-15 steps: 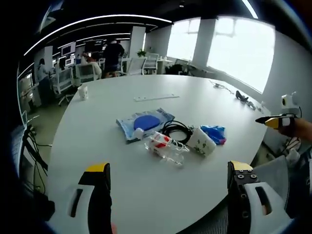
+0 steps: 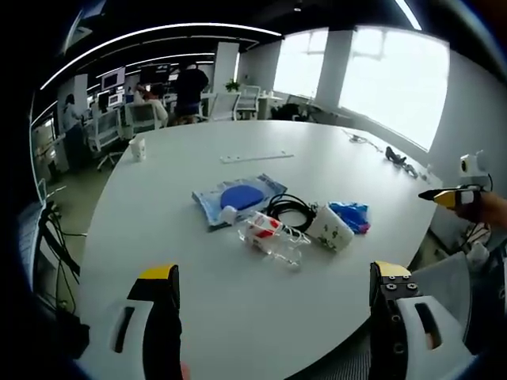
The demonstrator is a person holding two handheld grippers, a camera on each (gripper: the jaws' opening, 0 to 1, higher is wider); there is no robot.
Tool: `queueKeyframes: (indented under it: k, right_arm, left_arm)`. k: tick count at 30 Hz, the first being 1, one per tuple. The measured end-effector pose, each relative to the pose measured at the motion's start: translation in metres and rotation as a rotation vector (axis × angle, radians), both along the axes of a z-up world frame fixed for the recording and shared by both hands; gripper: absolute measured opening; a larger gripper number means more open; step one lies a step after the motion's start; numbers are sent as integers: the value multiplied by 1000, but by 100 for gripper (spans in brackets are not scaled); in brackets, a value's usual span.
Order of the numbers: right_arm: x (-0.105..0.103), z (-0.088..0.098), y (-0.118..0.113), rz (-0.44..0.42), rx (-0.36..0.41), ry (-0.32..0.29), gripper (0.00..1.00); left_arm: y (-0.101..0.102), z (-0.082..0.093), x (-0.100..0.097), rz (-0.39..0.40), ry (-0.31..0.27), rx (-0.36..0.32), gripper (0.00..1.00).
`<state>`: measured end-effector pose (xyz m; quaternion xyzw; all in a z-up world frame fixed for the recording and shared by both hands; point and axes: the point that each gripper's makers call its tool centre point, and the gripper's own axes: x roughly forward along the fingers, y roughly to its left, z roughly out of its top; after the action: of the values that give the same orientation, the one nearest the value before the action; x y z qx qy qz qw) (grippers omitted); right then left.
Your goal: Arrange the tabletop items into an orderly group along one side of the table until the central work area is clear of visible clutter.
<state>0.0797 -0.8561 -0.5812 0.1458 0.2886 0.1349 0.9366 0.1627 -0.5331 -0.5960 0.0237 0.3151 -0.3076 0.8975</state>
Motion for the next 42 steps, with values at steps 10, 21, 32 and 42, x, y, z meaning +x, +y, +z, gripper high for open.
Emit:
queueKeyframes:
  k: [10,21,32,42]
  right_arm:
    - [-1,4,4,30,3,3,79]
    - [10,7,10,97,23,-13,78]
    - [16,-3,6,135,-20,12,78]
    - [22,-1,9,64,-47,18,77]
  left_arm:
    - [1,3,-4,21,3,-3,100]
    - [-2,5,-10,56,6,26,100]
    - [4,5,-12,74,6,49,100]
    - [9,5,-1,14,29,35,100]
